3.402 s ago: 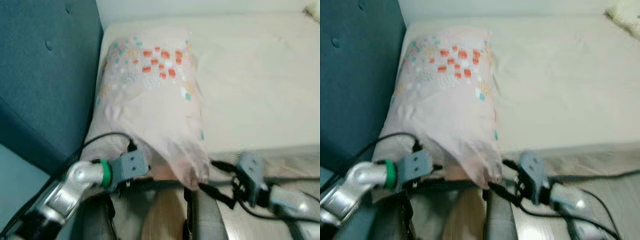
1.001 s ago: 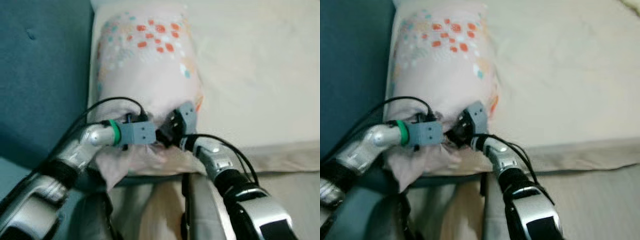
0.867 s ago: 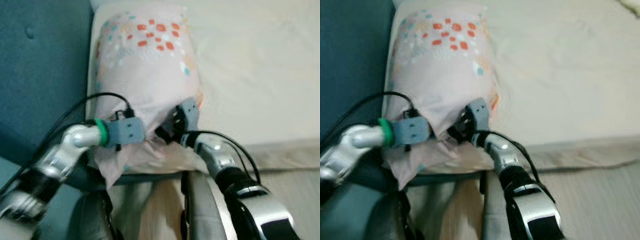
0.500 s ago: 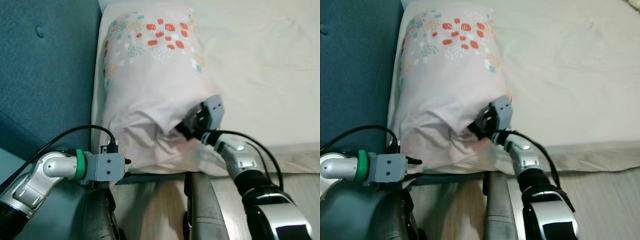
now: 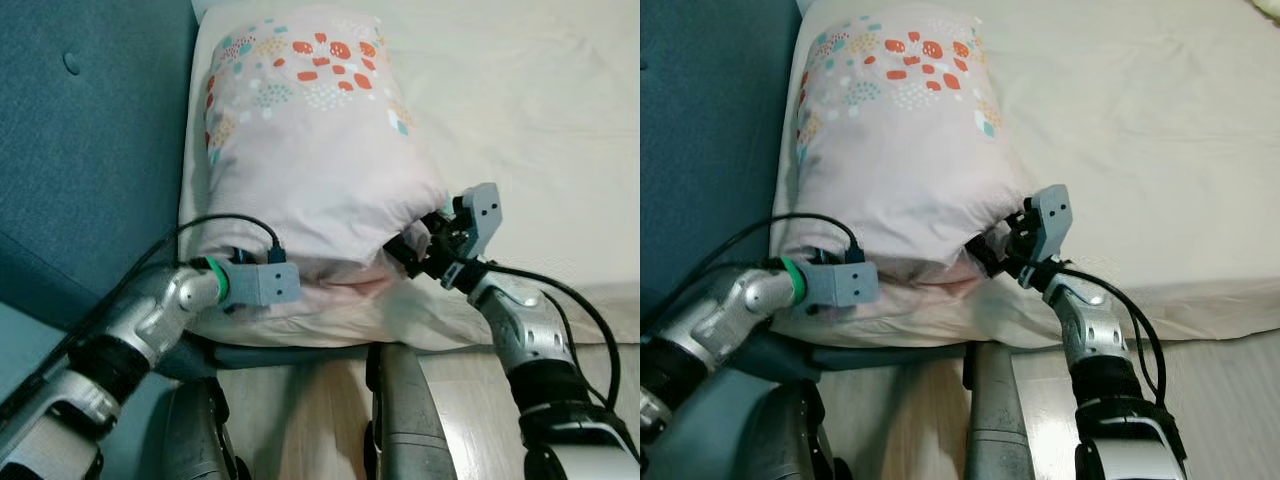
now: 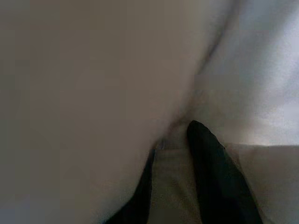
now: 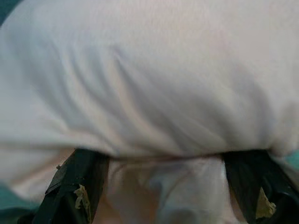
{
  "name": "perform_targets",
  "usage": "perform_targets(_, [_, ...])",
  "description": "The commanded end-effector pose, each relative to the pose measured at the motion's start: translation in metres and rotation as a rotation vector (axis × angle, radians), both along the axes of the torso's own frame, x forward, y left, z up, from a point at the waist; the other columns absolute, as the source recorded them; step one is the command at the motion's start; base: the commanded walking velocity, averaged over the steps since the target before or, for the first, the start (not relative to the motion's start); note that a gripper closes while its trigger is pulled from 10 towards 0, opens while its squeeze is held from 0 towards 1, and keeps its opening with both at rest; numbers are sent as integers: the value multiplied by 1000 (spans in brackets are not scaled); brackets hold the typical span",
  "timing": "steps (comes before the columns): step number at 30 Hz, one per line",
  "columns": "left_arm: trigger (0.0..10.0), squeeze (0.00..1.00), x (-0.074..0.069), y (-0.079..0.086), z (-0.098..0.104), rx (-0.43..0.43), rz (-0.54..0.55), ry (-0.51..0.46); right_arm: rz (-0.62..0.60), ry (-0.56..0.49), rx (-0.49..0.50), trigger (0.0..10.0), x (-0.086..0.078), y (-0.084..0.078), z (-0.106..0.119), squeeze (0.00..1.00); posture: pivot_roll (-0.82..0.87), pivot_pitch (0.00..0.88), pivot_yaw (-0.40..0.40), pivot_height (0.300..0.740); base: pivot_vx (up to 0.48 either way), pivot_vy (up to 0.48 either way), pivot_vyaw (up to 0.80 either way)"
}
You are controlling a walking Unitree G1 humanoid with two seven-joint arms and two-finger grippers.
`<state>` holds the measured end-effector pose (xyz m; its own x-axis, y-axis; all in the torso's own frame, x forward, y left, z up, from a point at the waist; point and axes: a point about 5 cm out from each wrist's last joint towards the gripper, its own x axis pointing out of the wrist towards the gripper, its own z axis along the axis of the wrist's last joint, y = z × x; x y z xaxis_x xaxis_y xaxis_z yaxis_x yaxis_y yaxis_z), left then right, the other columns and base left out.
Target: Clean up the room
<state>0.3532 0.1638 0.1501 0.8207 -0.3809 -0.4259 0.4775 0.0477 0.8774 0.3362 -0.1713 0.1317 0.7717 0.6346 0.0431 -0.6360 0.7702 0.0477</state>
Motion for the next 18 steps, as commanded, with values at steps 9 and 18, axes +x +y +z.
perform_targets(9, [10000,0,20,40,57,58,131,-241,-18,21,-60,10000,3,23,-13,0,-47,88,58,510,0,0,0])
perform_targets(18, [10000,0,-46,27,-30,101,-127,213,-128,74,-161,10000,1,-2,-26,0,-41,92,49,510,0,0,0])
